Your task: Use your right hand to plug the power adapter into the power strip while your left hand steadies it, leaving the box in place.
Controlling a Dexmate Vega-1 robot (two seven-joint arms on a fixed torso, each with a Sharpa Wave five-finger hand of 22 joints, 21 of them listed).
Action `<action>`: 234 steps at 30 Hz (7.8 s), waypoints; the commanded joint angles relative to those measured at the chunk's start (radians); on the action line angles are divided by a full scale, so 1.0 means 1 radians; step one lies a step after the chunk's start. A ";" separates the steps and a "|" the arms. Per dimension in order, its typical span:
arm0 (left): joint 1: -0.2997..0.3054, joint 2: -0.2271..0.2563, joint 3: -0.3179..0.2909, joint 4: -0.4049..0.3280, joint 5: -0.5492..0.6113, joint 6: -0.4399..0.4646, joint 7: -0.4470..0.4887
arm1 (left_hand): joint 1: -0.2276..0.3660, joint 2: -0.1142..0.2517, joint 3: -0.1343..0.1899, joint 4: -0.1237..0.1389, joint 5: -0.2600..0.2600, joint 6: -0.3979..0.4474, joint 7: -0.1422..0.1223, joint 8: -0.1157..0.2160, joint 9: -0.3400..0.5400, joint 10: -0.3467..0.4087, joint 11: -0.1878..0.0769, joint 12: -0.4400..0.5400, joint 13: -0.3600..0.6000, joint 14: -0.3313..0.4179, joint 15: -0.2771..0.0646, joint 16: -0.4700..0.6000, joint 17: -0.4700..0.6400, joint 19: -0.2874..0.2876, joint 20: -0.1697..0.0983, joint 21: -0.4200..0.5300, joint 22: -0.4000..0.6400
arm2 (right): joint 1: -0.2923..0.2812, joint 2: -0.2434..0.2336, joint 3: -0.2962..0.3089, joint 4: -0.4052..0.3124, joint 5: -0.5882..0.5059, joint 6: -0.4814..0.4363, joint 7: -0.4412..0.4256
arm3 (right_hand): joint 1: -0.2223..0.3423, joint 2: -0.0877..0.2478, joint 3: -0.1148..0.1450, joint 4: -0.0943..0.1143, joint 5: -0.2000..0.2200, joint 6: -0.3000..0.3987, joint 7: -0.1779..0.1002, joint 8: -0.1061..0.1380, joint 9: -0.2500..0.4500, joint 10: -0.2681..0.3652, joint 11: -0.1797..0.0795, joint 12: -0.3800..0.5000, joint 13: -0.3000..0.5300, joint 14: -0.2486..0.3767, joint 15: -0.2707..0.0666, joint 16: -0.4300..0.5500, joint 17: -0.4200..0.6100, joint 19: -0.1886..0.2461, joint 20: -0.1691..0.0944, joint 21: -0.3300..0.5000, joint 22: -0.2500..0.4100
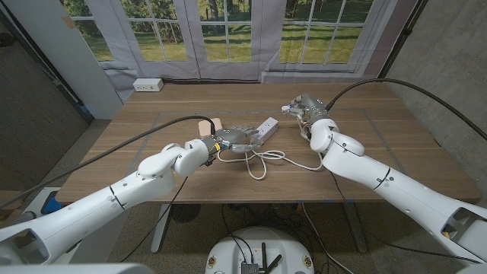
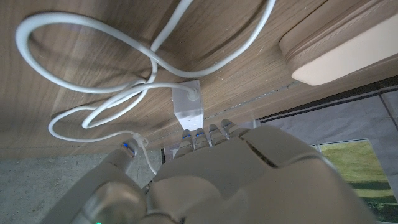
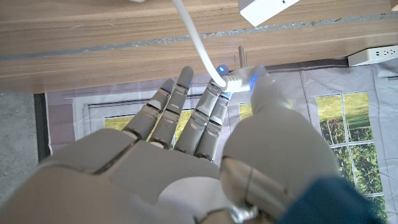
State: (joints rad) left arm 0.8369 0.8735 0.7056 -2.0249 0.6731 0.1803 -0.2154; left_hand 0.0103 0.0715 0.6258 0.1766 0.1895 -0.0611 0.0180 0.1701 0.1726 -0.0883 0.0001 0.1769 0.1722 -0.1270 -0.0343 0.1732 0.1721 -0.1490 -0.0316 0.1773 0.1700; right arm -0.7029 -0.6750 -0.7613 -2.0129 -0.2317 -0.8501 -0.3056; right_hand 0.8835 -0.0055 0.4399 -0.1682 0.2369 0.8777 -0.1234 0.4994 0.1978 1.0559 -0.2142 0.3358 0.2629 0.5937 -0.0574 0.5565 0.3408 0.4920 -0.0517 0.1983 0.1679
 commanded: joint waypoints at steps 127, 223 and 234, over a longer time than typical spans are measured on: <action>0.000 -0.006 0.010 -0.019 0.038 0.027 -0.122 | -0.013 0.114 0.028 0.009 0.005 0.073 0.029 0.014 0.000 0.079 -0.002 0.016 -0.001 0.075 -0.001 0.010 -0.002 -0.040 -0.081 0.019 0.004 | 0.080 0.069 -0.075 0.194 -0.045 0.251 0.158 | 0.084 0.044 -0.017 -0.007 0.049 0.008 -0.079 -0.028 0.006 -0.038 -0.002 -0.052 0.011 -0.033 -0.156 -0.030 0.013 -0.025 0.005 -0.008 0.002; -0.022 -0.018 0.025 -0.016 0.043 0.049 -0.165 | -0.013 0.114 0.038 0.009 0.004 0.075 0.024 0.011 0.001 0.085 -0.004 0.012 0.000 0.085 -0.001 0.008 -0.001 -0.031 -0.083 0.020 0.004 | 0.109 0.072 -0.048 0.365 -0.020 0.481 0.264 | 0.093 0.059 -0.041 0.003 0.064 -0.006 -0.087 -0.043 0.010 -0.071 -0.004 -0.072 0.024 -0.057 -0.153 -0.049 0.021 -0.027 0.011 -0.004 0.002; -0.031 -0.020 0.031 -0.009 0.041 0.041 -0.170 | -0.013 0.114 0.039 0.009 0.004 0.076 0.024 0.011 0.001 0.085 -0.004 0.012 0.000 0.087 -0.001 0.008 -0.001 -0.030 -0.083 0.020 0.004 | 0.098 0.069 -0.044 0.362 -0.014 0.473 0.252 | 0.095 0.062 -0.042 0.002 0.066 -0.007 -0.087 -0.044 0.010 -0.069 -0.004 -0.073 0.026 -0.056 -0.154 -0.050 0.022 -0.027 0.011 -0.004 0.002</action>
State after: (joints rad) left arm 0.8134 0.8565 0.7315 -2.0391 0.7162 0.2241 -0.3800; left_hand 0.0038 0.0703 0.6589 0.1875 0.1895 0.0069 0.0429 0.1765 0.1700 -0.0075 -0.0017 0.1839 0.1696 -0.0465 -0.0322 0.1848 0.1702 -0.1682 -0.0336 0.1896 0.1697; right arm -0.5969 -0.6057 -0.8079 -1.6546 -0.2531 -0.3712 -0.0450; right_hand 0.9494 0.0356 0.3995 -0.1672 0.2931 0.8287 -0.1723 0.4514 0.2018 0.9892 -0.2232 0.2651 0.2866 0.5379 -0.0488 0.5051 0.3614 0.4632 -0.0445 0.1904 0.1679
